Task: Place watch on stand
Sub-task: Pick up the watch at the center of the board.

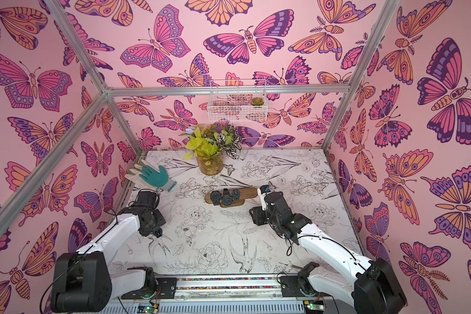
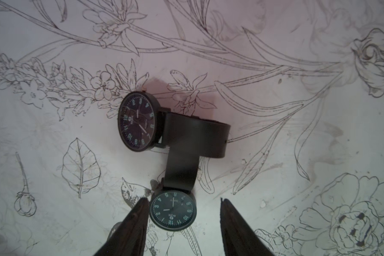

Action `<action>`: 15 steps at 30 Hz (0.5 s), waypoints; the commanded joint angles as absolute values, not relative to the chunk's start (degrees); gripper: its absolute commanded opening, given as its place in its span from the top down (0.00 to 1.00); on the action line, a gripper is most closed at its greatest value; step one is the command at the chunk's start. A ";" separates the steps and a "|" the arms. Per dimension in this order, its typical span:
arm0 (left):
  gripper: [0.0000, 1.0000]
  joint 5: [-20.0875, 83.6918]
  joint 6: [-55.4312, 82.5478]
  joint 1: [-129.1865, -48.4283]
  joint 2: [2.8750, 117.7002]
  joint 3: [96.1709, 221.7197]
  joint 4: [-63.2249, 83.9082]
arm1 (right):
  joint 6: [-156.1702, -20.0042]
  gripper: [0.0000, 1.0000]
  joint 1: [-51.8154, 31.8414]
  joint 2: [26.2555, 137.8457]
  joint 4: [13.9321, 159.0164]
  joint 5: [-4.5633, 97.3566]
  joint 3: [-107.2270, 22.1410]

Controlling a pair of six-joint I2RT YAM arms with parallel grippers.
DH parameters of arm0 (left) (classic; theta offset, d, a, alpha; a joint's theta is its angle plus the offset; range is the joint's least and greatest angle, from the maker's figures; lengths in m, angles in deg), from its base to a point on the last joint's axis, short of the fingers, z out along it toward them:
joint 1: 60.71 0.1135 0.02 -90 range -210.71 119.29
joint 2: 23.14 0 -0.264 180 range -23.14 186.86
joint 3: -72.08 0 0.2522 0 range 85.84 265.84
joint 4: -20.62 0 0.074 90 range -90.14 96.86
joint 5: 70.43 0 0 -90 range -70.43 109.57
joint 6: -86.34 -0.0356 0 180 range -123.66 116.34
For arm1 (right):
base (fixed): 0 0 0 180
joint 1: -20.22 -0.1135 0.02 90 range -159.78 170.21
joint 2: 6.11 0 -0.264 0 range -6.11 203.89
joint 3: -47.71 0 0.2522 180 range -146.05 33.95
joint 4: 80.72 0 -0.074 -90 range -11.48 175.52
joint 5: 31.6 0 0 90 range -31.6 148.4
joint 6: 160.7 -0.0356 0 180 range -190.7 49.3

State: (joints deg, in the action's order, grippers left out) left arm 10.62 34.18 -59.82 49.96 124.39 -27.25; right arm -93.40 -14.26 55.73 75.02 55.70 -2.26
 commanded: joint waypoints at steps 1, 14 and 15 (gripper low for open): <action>0.48 12.08 32.56 -58.99 53.13 125.64 -25.92 | -93.79 0.41 -14.14 55.15 75.34 54.71 -2.00; 0.58 10.86 31.49 -57.59 55.72 126.09 -24.10 | -93.77 0.41 -14.15 53.92 74.06 54.18 -1.91; 0.56 10.21 31.31 -57.61 55.50 126.15 -24.26 | -93.78 0.41 -14.15 53.92 73.98 54.20 -1.95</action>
State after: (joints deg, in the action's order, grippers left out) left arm 11.74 32.43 -57.99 55.16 125.15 -24.43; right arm -93.40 -14.26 54.66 75.00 54.65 -2.21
